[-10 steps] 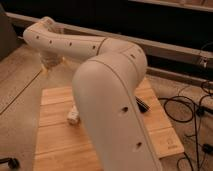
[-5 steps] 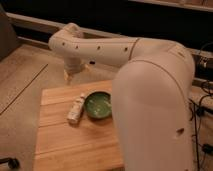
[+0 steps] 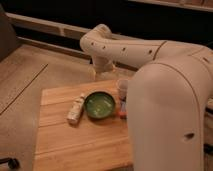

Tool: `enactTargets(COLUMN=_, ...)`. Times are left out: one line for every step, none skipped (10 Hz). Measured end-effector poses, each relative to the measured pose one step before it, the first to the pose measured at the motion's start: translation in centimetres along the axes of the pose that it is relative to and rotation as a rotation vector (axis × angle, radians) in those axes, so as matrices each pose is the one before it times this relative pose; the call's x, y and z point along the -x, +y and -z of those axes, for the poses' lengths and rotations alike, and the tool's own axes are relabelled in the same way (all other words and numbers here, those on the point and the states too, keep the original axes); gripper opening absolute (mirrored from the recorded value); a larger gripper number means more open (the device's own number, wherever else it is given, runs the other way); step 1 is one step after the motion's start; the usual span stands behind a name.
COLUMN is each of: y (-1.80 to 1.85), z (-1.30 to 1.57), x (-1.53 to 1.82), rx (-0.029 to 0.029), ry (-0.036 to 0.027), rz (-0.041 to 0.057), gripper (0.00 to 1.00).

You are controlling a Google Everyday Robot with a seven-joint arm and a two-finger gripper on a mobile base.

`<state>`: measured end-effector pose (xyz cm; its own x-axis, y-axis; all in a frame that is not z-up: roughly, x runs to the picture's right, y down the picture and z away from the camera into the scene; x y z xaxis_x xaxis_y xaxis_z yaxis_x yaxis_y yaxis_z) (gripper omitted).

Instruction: Move the arm in a circular motion

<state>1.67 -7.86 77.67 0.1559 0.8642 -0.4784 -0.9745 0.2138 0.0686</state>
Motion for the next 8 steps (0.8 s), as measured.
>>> enactTargets(y=-0.058, z=-0.168, x=1.958, rx=-0.01902, ry=-0.01306, rz=0.00967, gripper=0.65)
enactTargets(y=0.318, z=-0.036, x=1.66, rx=-0.01864, ry=-0.01045, rz=0.0178, gripper=0.65)
enactTargets(y=1.064, z=-0.083, x=2.102, rx=-0.01719, ry=-0.01513, rz=0.02983, gripper=0.65)
enactTargets(y=1.907, z=0.217, x=2.306, rx=-0.00729, ry=-0.02156, rz=0.04234, gripper=0.65)
enactTargets(y=1.777, z=0.316, x=1.683, rx=-0.00212, ry=-0.01866, rz=0.03873, gripper=0.65)
enactTargets(y=1.504, z=0.346, x=1.095, rx=0.00089, ry=-0.01469, rz=0.03594, gripper=0.65)
enactTargets(y=2.88, z=0.848, x=1.107, rx=0.02089, ry=-0.01881, rz=0.06017, gripper=0.65)
enactTargets(y=1.999, z=0.602, x=0.542, rx=0.02534, ry=-0.01189, rz=0.03347, gripper=0.65)
